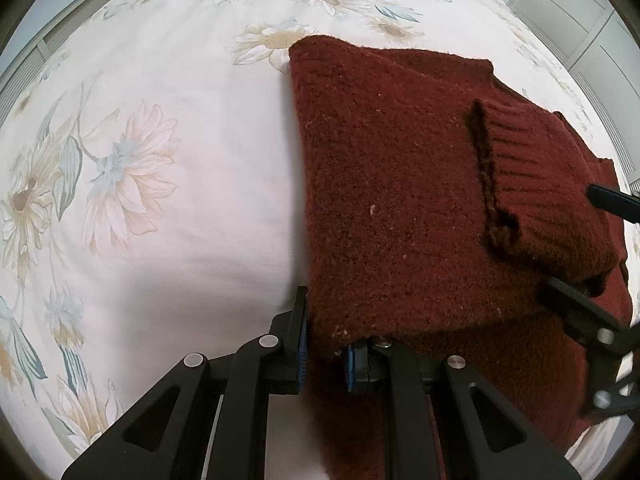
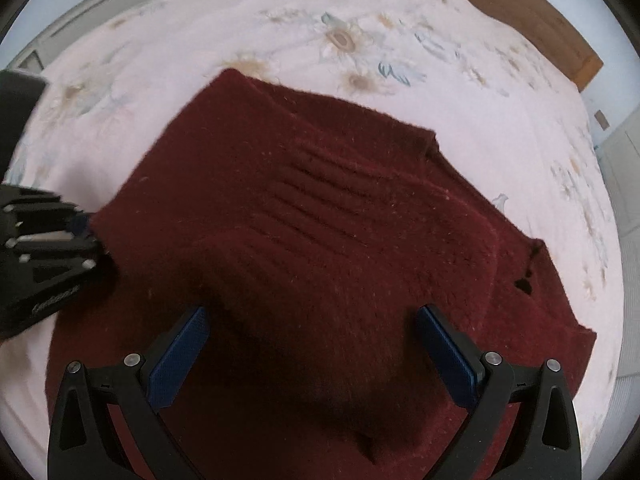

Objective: Fold small clothes

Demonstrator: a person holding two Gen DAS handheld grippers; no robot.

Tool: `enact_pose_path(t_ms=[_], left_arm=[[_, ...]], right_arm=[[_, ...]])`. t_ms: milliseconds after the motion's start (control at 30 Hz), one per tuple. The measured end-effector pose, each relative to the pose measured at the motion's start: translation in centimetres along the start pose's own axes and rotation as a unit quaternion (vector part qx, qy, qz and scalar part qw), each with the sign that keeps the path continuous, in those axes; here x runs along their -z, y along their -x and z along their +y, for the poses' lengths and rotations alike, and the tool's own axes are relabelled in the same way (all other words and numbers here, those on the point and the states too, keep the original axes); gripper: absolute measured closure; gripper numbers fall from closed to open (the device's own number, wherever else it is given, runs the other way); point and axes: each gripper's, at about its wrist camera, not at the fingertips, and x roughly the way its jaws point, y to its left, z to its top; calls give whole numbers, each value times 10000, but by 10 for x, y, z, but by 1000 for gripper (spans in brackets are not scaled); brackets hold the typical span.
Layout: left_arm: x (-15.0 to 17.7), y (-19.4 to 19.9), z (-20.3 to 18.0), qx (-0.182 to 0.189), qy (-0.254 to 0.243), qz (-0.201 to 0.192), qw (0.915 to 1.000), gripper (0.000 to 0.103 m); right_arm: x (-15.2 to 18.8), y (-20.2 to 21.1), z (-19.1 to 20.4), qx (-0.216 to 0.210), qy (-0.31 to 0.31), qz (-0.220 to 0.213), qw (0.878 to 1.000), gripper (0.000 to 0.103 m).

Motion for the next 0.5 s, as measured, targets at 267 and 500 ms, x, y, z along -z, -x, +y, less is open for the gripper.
enact_pose_path(t_ms=[267, 500], left_arm=[[7, 5, 13, 6, -49, 13, 10000, 89], [16, 14, 14, -26, -47, -91, 9999, 89]], right_arm=[[6, 19, -34, -171, -431, -163, 9988, 83], [36, 65, -119, -324, -1549, -638, 9853, 84]])
